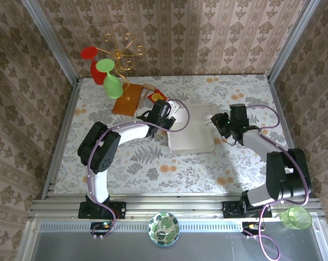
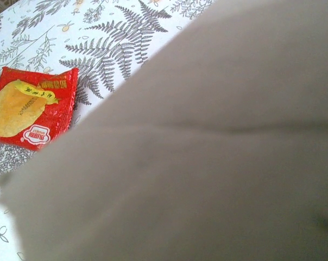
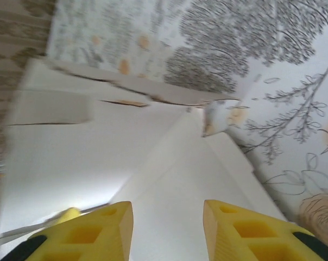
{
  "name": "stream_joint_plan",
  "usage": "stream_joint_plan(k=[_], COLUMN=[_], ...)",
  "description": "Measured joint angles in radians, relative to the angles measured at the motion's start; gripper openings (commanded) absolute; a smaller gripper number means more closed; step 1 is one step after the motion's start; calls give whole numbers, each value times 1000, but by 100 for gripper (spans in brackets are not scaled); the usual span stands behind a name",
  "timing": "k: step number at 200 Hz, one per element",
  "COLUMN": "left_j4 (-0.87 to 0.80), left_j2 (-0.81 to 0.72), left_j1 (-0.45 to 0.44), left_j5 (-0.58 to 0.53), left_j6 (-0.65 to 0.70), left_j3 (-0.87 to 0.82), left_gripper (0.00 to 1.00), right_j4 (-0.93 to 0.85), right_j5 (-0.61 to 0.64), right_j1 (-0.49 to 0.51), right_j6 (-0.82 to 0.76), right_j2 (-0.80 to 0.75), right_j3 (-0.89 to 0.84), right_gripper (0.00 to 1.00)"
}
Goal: Fold the paper box
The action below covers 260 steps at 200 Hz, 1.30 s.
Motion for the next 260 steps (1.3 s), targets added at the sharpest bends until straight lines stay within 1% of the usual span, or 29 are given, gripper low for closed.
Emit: stream_joint_plan(k=[27, 53, 114, 146, 186, 222, 260], left_j4=[-16, -35, -77, -94, -100, -102, -103], left_j2=[5, 8, 30, 40, 41, 41, 41], left_j1=[0, 0, 0, 0, 0, 0, 0], left_j5=[0, 0, 3, 4, 7, 8, 8], left_j6=[0, -1, -12, -15, -18, -19, -23], left_j3=[16, 29, 78, 95, 96, 96, 96], left_gripper=[0, 0, 0, 0, 0, 0, 0], right_j4=[62, 98, 181, 187, 210, 240, 266], right_j5=[0, 0, 1, 2, 1, -1, -7], right_j1=[0, 0, 0, -4, -4, -3, 9], right_j6=[-3, -15, -39, -47, -69, -71, -66], right_j2=[115, 207, 347, 361, 368, 383, 383], right_j3=[9, 59, 152, 154, 154, 154, 154], right_gripper=[39, 40, 42, 46, 46, 40, 39])
